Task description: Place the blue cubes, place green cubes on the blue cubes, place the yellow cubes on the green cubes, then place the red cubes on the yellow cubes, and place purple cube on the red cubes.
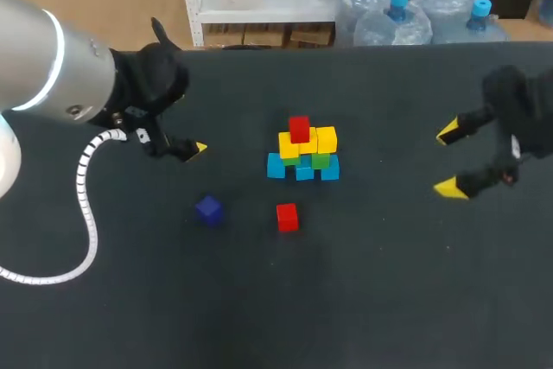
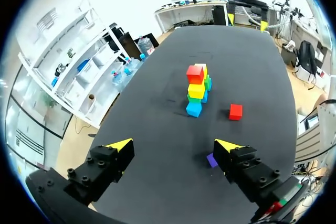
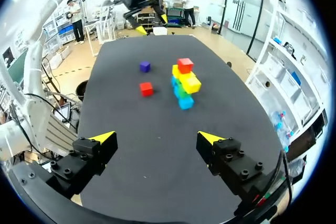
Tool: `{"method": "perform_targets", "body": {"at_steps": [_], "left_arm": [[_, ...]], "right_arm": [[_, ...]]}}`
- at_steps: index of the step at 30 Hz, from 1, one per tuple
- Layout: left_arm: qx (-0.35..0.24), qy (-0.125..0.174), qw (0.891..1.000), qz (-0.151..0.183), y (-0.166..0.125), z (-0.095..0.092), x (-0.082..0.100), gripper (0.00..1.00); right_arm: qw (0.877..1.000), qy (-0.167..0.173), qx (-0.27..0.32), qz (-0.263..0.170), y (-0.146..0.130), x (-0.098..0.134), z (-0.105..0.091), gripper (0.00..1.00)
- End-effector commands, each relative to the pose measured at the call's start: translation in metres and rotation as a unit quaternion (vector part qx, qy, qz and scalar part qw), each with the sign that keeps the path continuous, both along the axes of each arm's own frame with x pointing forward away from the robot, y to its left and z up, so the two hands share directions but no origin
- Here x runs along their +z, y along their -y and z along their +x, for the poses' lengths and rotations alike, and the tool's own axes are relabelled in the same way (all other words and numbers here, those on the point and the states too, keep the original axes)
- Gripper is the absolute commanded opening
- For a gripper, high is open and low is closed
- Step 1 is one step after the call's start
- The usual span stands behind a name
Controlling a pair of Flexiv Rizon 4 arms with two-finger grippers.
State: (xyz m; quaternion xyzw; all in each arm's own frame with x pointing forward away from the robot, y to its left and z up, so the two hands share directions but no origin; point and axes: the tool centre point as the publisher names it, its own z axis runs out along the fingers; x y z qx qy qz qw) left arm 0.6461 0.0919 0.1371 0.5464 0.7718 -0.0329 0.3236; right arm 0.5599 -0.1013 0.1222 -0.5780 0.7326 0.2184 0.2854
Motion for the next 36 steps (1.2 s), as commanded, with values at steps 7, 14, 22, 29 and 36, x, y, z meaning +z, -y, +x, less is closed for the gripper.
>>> {"method": "perform_targets", "body": {"at_steps": [7,14,22,29,36], "left_arm": [[-0.004,-0.001,1.0,-0.003,-0.002,0.0,0.0,1.0],[-0.004,-0.001,1.0,-0.003,-0.002,0.0,0.0,1.0],[-0.004,-0.001,1.0,-0.003,-0.002,0.0,0.0,1.0],[-0.004,-0.001,1.0,-0.003,-0.002,0.0,0.0,1.0],[-0.08,-0.039,0.996,0.002,-0.013,0.017,-0.004,1.0]], "right_arm": [[0.995,-0.019,0.085,0.046,-0.063,-0.045,0.029,1.0],[0.988,-0.035,0.131,0.074,-0.089,-0.059,0.041,1.0],[0.988,-0.035,0.131,0.074,-0.089,-0.059,0.041,1.0],[0.988,-0.035,0.131,0.074,-0.089,-0.059,0.041,1.0],[0.988,-0.035,0.131,0.074,-0.089,-0.059,0.041,1.0]]}}
